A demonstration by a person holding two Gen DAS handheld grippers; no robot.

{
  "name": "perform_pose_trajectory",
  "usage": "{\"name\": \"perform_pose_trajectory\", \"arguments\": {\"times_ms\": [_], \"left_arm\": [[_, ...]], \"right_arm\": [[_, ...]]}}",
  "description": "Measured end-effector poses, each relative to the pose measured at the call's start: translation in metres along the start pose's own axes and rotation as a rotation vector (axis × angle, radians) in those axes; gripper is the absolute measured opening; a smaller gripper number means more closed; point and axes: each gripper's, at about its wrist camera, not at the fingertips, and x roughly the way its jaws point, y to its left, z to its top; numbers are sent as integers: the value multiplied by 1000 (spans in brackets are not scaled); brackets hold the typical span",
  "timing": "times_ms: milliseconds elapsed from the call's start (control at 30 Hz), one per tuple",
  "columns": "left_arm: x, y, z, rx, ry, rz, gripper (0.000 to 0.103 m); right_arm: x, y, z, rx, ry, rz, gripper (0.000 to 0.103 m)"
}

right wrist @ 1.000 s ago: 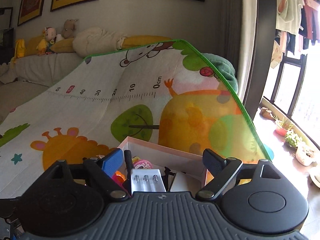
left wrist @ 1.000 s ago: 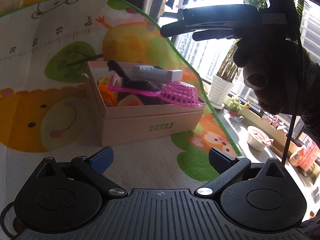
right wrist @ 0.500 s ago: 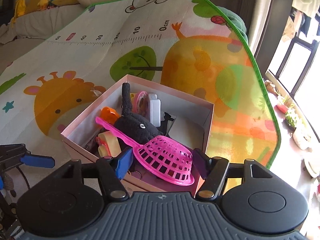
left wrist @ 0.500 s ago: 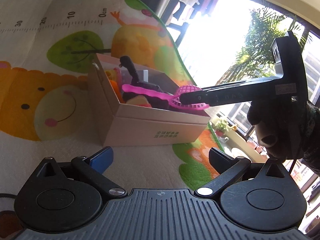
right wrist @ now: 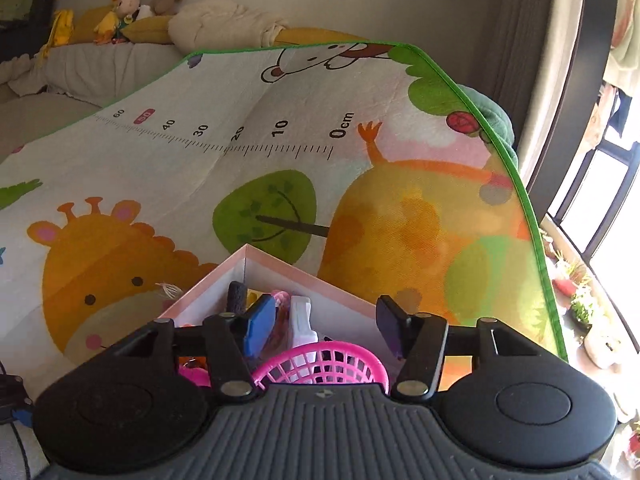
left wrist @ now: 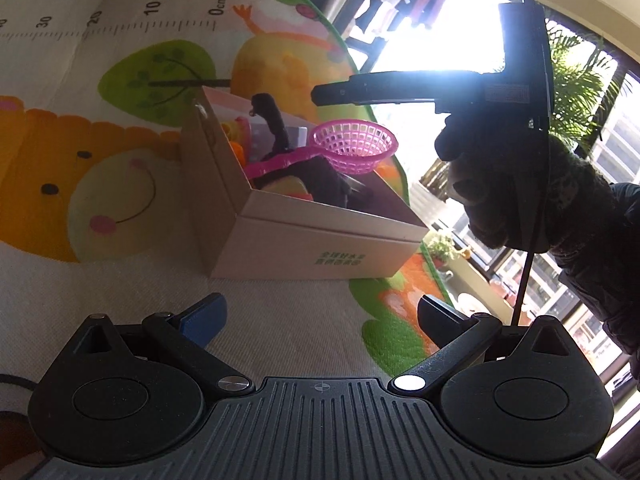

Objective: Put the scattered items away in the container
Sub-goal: 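Open the right tool and release the hub into the pink box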

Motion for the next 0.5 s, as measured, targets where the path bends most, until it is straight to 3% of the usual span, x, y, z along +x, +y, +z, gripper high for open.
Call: {"name": "perform_pose_trajectory", "arguments": {"times_ms": [133,233,333,500], "left_arm": [[0,1,0,-3,7,1,103],[1,2,-1,-10,16,5,103],[3,3,0,-18,16,8,103],[3,3,0,-23,17,9,103]], "right_arm": [[-20,11,-3,-27,-37,54,81],[2,23,4,-89,28,26,81],[25,18,11,-97,63,-78,81],[-10,-15,8,22,60,20,88]]}}
